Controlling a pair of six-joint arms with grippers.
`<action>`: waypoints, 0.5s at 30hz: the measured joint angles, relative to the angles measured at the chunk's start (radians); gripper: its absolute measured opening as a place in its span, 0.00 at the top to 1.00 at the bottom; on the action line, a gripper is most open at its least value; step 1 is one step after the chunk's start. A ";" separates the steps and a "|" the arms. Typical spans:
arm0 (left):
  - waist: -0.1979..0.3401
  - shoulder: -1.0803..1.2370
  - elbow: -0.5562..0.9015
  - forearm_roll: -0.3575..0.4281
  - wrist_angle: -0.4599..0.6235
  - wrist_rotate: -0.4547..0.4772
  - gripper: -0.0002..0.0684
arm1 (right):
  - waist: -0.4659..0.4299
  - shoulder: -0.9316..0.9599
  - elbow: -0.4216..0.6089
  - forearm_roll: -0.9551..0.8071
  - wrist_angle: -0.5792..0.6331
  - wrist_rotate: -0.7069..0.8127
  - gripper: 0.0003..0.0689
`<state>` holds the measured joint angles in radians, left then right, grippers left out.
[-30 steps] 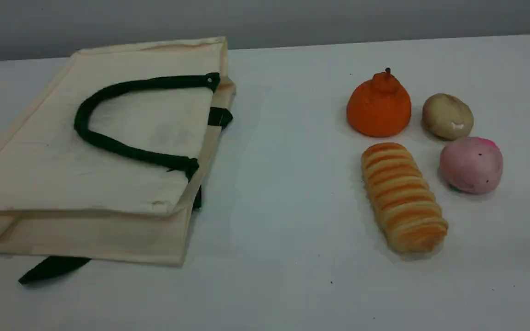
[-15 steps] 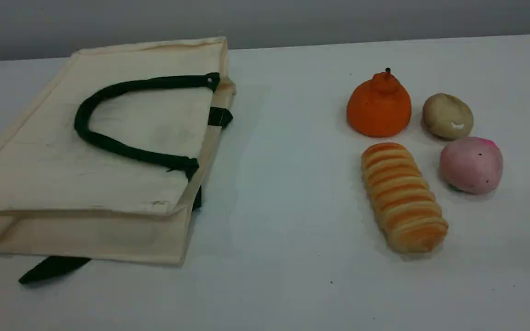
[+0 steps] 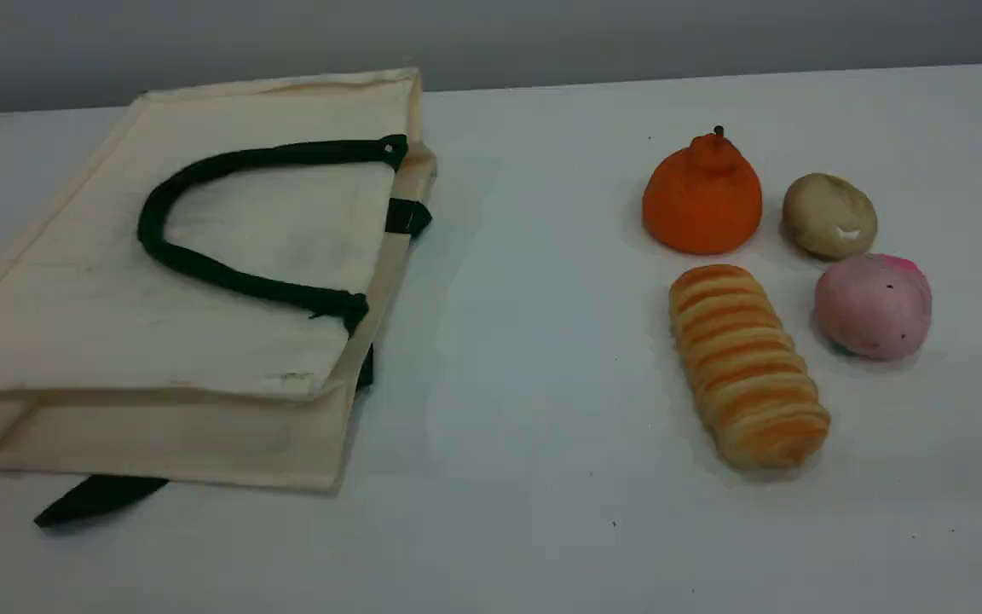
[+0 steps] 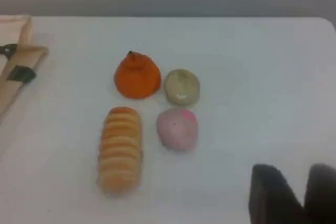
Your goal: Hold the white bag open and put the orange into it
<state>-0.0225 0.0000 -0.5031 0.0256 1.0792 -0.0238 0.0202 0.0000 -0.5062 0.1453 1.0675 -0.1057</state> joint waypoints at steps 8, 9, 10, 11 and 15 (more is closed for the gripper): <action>0.000 0.000 0.000 0.000 0.000 0.000 0.65 | 0.000 0.000 0.000 0.014 0.000 0.013 0.75; 0.000 0.000 -0.003 0.000 0.000 0.000 0.65 | 0.000 0.000 0.000 0.014 -0.001 0.022 0.74; 0.000 0.003 -0.012 0.000 -0.004 0.000 0.65 | 0.000 0.000 0.000 0.015 -0.002 0.034 0.74; 0.000 0.009 -0.020 0.000 -0.017 0.000 0.65 | 0.000 0.000 0.000 0.019 -0.003 0.039 0.73; 0.000 0.094 -0.071 -0.018 -0.016 0.024 0.65 | 0.000 0.004 -0.002 0.058 -0.020 0.058 0.65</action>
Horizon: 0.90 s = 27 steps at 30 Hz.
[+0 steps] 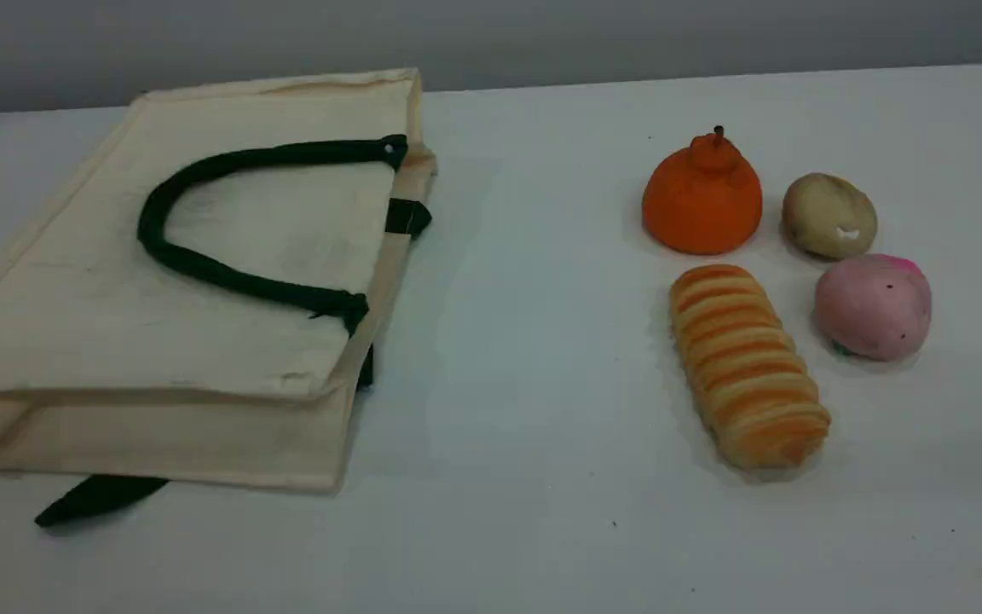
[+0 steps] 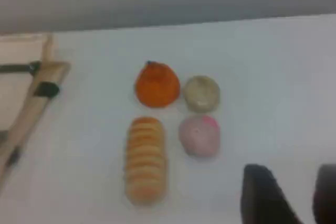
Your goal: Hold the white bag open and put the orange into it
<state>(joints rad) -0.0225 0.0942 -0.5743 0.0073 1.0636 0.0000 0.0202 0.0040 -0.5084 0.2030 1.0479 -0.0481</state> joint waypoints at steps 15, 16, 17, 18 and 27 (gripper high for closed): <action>0.000 0.655 -0.131 -0.246 -0.311 0.354 0.49 | 0.000 0.543 -0.026 0.218 -0.324 -0.136 0.58; 0.000 0.693 -0.131 -0.257 -0.345 0.366 0.48 | 0.000 0.579 -0.026 0.228 -0.348 -0.158 0.58; 0.000 0.728 -0.131 -0.269 -0.372 0.368 0.47 | 0.000 0.614 -0.026 0.237 -0.367 -0.182 0.57; 0.000 0.755 -0.131 -0.277 -0.403 0.372 0.45 | 0.000 0.655 -0.026 0.248 -0.390 -0.211 0.56; 0.000 0.967 -0.131 -0.388 -0.472 0.383 0.28 | 0.000 0.945 -0.027 0.456 -0.532 -0.460 0.33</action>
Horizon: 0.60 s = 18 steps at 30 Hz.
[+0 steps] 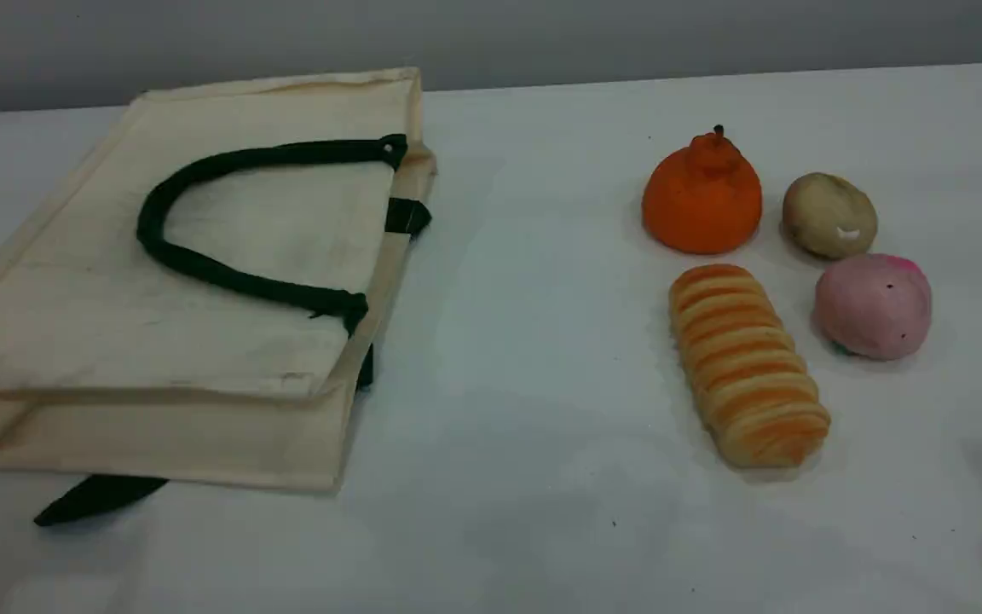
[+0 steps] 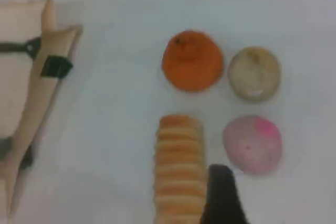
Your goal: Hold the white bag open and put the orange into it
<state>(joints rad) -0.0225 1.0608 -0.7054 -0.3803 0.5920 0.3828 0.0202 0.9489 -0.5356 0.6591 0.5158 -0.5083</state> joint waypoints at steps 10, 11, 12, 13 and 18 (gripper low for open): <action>0.000 0.252 0.000 -0.141 -0.226 -0.054 0.27 | 0.000 0.220 0.000 0.407 -0.102 -0.314 0.30; 0.000 0.281 0.000 -0.153 -0.246 -0.054 0.27 | 0.000 0.236 -0.001 0.455 -0.100 -0.355 0.30; 0.000 0.306 0.000 -0.161 -0.271 -0.055 0.27 | 0.000 0.257 -0.001 0.509 -0.100 -0.399 0.30; 0.000 0.336 0.000 -0.172 -0.297 -0.065 0.27 | 0.000 0.270 -0.001 0.547 -0.100 -0.434 0.30; 0.000 0.492 -0.019 -0.208 -0.382 -0.071 0.27 | 0.000 0.341 -0.001 0.753 -0.079 -0.630 0.30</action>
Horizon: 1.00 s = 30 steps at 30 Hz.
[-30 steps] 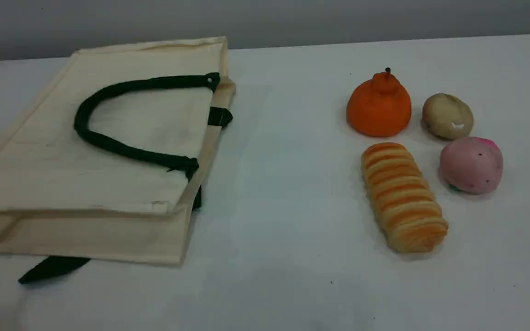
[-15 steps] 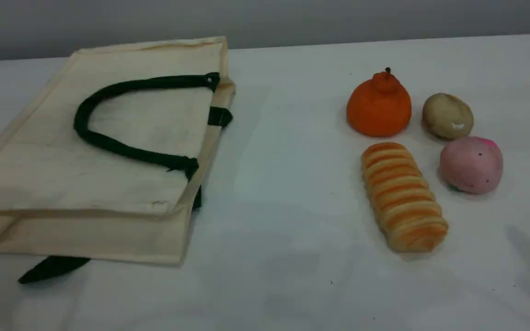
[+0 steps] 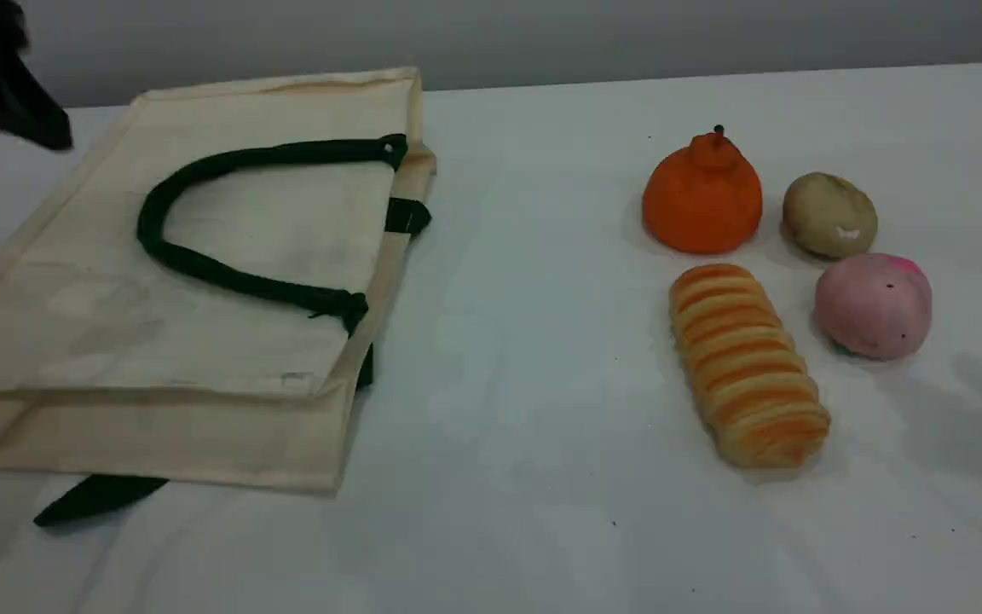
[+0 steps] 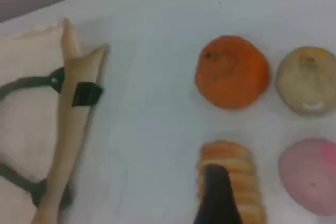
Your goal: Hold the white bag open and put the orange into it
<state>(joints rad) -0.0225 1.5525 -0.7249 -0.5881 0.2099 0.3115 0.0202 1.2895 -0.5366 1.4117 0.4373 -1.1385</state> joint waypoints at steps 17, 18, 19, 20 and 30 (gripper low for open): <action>0.000 0.400 -0.215 -0.082 0.043 -0.026 0.27 | 0.000 0.119 -0.090 0.130 0.046 -0.124 0.30; 0.000 0.409 -0.225 -0.094 0.044 -0.026 0.27 | 0.000 0.119 -0.090 0.130 0.047 -0.126 0.30; 0.000 0.416 -0.234 -0.103 0.051 -0.026 0.27 | 0.000 0.119 -0.090 0.130 0.048 -0.126 0.30; 0.000 0.423 -0.243 -0.109 0.060 -0.026 0.27 | 0.000 0.119 -0.090 0.130 0.048 -0.126 0.30; 0.000 0.450 -0.267 -0.128 0.088 -0.018 0.42 | 0.000 0.119 -0.090 0.130 0.053 -0.131 0.30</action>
<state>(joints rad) -0.0225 2.0023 -0.9917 -0.7163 0.2979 0.2935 0.0202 1.4088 -0.6267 1.5421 0.4899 -1.2693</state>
